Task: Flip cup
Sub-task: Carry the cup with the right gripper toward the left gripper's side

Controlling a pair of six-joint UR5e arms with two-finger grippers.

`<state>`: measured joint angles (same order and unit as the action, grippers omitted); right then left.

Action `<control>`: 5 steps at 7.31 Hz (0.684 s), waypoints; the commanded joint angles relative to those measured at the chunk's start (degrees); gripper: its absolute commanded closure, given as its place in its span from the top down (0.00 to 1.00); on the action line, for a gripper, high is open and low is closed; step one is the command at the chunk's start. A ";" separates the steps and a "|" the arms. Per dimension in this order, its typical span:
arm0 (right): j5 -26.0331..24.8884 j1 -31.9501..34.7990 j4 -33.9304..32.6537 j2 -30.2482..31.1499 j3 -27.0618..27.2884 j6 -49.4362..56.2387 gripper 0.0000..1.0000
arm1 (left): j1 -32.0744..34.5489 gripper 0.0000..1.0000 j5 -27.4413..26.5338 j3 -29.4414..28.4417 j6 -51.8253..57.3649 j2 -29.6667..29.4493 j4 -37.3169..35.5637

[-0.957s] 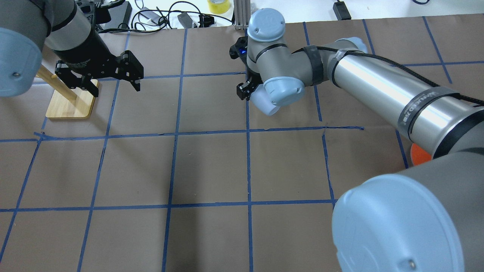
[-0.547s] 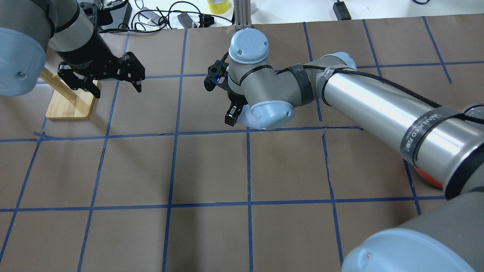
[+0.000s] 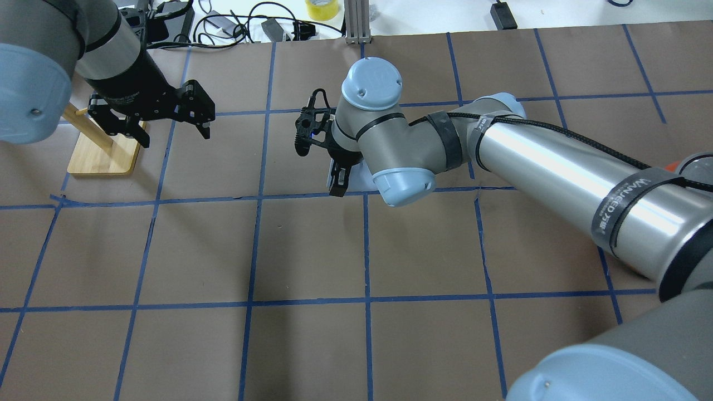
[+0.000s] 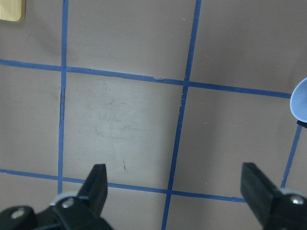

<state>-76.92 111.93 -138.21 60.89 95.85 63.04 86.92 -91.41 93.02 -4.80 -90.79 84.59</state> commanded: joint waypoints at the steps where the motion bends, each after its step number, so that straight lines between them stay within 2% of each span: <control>1: 0.10 -0.14 -0.83 -1.48 0.13 1.12 0.17 | -0.09 1.00 0.00 -0.03 0.31 0.00 -0.04; 5: 0.10 -0.31 -3.10 -2.80 0.13 1.57 0.24 | -0.09 1.00 0.00 0.05 0.31 0.00 -0.48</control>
<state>-76.82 111.60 -139.92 58.52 95.97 65.03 86.84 -91.41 93.03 -4.42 -90.79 84.18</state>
